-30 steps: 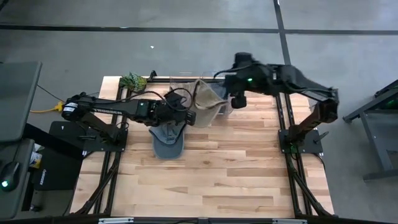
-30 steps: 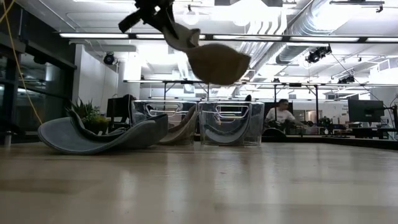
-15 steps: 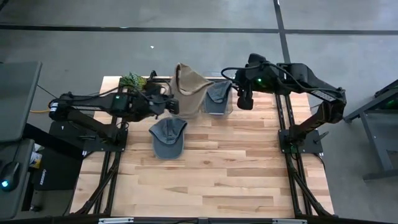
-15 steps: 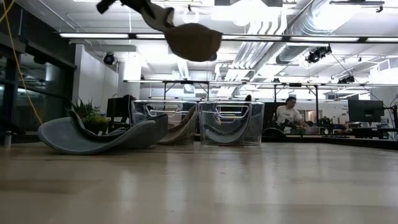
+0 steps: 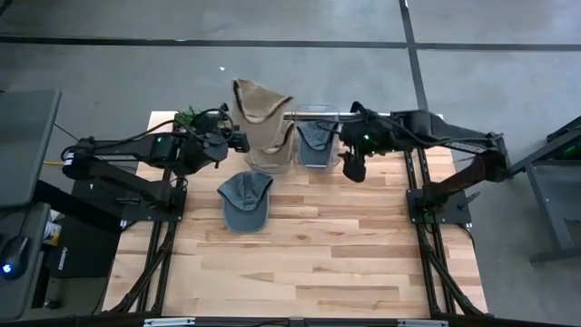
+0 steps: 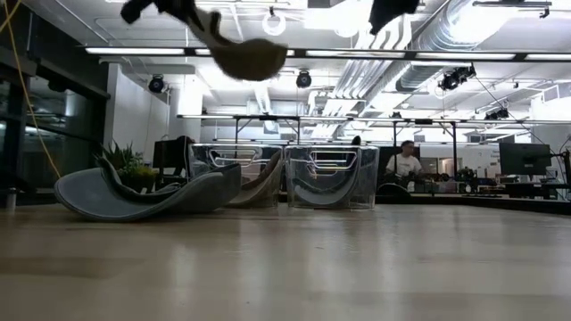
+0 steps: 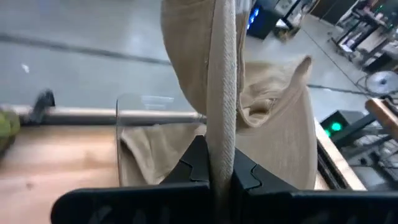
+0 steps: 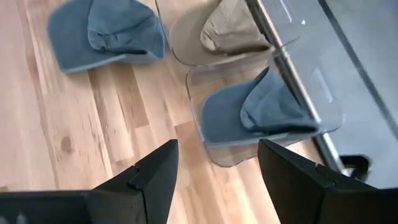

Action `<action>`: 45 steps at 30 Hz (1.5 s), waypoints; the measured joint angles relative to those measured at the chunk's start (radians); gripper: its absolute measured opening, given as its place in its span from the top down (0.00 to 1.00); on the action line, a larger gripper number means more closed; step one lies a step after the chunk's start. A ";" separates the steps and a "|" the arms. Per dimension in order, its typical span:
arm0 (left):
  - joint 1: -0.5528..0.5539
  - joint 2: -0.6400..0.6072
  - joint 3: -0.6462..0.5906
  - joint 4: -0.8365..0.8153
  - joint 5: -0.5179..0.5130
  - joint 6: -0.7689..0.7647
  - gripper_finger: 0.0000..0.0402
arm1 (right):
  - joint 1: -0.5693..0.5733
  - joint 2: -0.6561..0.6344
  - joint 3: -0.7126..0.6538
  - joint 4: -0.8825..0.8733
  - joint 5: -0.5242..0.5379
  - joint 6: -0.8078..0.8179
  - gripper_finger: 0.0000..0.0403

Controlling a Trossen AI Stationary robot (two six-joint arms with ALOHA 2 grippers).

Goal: Pick & Place hat
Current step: Put the brown cap into the left transparent bin

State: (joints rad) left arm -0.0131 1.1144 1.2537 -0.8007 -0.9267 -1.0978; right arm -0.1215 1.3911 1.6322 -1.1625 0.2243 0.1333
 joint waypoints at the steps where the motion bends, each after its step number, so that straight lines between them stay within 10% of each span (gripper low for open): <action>1: 0.009 -0.019 -0.039 0.041 0.020 -0.005 1.00 | 0.001 -0.025 -0.050 0.031 -0.002 0.017 0.46; 18: 0.265 -0.262 -0.569 0.680 0.356 -0.067 1.00 | 0.097 -0.253 -0.411 0.335 -0.030 0.261 0.47; 30: 0.455 -0.141 -0.614 0.797 0.654 -0.178 1.00 | 0.111 -0.251 -0.413 0.370 0.008 0.287 0.46; 45: 0.558 0.046 -0.613 0.893 0.791 -0.261 1.00 | 0.111 -0.251 -0.413 0.370 0.013 0.286 0.46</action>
State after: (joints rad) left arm 0.5447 1.1602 0.6411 0.0923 -0.1356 -1.3590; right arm -0.0101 1.1397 1.2194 -0.7925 0.2371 0.4194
